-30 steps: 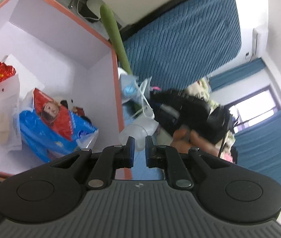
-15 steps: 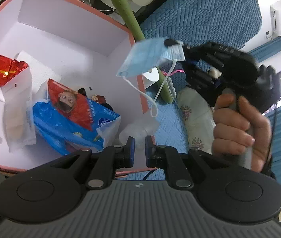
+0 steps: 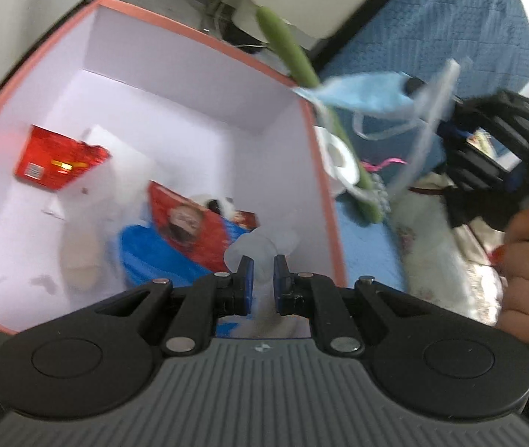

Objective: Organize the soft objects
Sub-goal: 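Open the left gripper to drop the clear plastic piece into the box while the right lifts the mask, then move the left gripper to the pink feather on the green brush while the right holds the mask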

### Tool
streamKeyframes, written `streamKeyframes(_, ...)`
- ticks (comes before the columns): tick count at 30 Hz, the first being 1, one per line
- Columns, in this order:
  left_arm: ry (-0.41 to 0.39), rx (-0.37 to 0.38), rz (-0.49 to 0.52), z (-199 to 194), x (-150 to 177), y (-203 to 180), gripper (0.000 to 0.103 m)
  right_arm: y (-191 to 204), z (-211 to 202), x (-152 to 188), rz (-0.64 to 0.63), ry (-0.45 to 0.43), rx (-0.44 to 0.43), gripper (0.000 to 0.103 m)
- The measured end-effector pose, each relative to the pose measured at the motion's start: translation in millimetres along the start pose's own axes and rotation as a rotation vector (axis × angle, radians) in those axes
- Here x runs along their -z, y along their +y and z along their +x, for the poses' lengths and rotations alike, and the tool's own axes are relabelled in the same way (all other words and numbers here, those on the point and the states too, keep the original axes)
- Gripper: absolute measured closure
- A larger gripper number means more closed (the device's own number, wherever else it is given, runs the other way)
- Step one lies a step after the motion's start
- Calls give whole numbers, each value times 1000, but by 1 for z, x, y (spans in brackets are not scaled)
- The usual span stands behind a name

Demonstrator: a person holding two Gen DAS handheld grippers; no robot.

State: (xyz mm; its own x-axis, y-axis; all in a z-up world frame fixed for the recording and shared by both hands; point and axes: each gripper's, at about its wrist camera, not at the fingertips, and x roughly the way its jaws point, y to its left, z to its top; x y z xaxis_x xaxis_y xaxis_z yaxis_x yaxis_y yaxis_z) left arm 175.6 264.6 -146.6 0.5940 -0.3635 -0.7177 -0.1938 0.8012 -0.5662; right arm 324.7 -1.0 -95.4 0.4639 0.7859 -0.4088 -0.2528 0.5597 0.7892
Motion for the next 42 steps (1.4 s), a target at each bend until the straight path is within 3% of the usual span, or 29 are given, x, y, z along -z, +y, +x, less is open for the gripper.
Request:
streamKeyframes(5,-18,-92,8,-2,-2,7,83,-7,-13,1,-66,-20,76,96)
streamKeyframes(7,-22,-122,12,-4,-1,4,58,-9,-19,1,-91,-21,107,96)
streamKeyframes(9,-43,-153,42,-7,0,-4,45,-11,-26,2,-116,-25,131,96)
streamKeyframes(18,-124,-198,148,-19,9,-59,44,-31,-75,3,-197,-52,231,95)
streamKeyframes(31,-179,-99,244,13,39,-148,44,-92,-145,16,-299,-88,426,95)
streamKeyframes(42,-166,-56,303,63,71,-204,44,-134,-179,33,-364,-90,534,95)
